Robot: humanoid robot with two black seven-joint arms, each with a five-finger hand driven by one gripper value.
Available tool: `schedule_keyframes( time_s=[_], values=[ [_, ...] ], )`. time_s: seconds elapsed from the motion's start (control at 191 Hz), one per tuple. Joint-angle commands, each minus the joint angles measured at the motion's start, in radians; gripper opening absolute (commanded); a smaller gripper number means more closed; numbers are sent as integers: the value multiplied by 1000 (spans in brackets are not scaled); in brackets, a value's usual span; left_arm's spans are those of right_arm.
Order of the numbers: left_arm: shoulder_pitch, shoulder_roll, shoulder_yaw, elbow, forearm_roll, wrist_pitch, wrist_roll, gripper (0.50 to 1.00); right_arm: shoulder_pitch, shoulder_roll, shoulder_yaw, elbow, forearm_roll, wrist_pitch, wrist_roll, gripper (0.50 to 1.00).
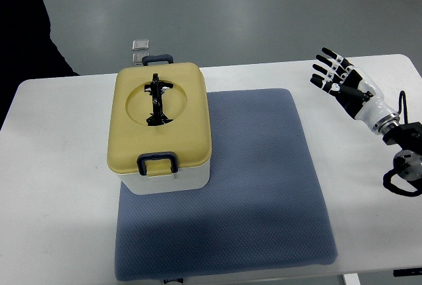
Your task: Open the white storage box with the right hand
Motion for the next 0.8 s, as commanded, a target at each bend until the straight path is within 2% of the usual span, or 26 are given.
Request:
schedule_keyframes(
  time_s=[0.0, 0.794],
  values=[
    [0, 0, 0, 0, 0, 0, 0, 1000, 0, 0, 0, 0, 0, 0, 0, 924],
    [0, 0, 0, 0, -2, 0, 0, 1000, 3, 12, -11, 0, -15, -2, 0, 924]
  ],
)
